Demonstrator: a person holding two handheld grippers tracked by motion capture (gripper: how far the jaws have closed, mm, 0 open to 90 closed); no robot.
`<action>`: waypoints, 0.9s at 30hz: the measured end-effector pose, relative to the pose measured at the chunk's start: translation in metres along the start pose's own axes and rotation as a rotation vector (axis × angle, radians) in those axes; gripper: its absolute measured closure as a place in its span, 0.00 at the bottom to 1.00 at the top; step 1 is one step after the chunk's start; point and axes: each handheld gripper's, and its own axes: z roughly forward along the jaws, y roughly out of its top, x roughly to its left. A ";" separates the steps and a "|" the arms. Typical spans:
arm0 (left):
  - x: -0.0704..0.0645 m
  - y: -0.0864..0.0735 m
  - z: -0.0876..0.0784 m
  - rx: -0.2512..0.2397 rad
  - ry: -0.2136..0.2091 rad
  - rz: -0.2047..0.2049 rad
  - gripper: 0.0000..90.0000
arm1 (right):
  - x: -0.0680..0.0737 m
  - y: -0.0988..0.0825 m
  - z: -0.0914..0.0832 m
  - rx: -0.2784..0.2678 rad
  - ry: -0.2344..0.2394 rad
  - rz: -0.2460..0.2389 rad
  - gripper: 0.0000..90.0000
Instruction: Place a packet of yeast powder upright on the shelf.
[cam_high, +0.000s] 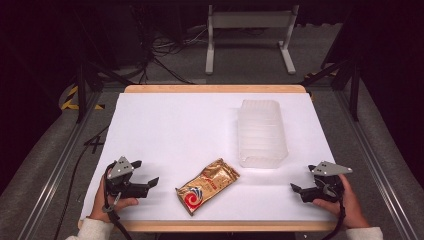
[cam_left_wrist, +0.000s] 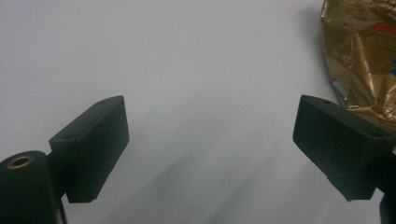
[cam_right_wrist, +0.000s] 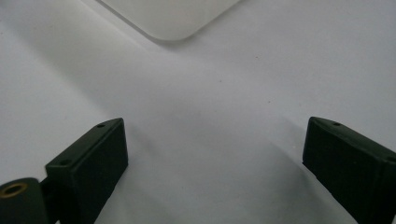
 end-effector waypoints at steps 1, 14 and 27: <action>0.000 0.000 0.001 0.005 -0.007 -0.006 0.13 | 0.000 0.000 -0.001 -0.003 -0.002 -0.006 0.09; 0.001 0.000 -0.002 -0.021 0.008 0.006 0.13 | 0.001 0.006 -0.036 -0.242 -0.028 -0.019 0.11; -0.009 0.033 0.022 0.017 -0.080 0.040 0.14 | 0.004 0.005 -0.040 -0.254 -0.032 -0.012 0.15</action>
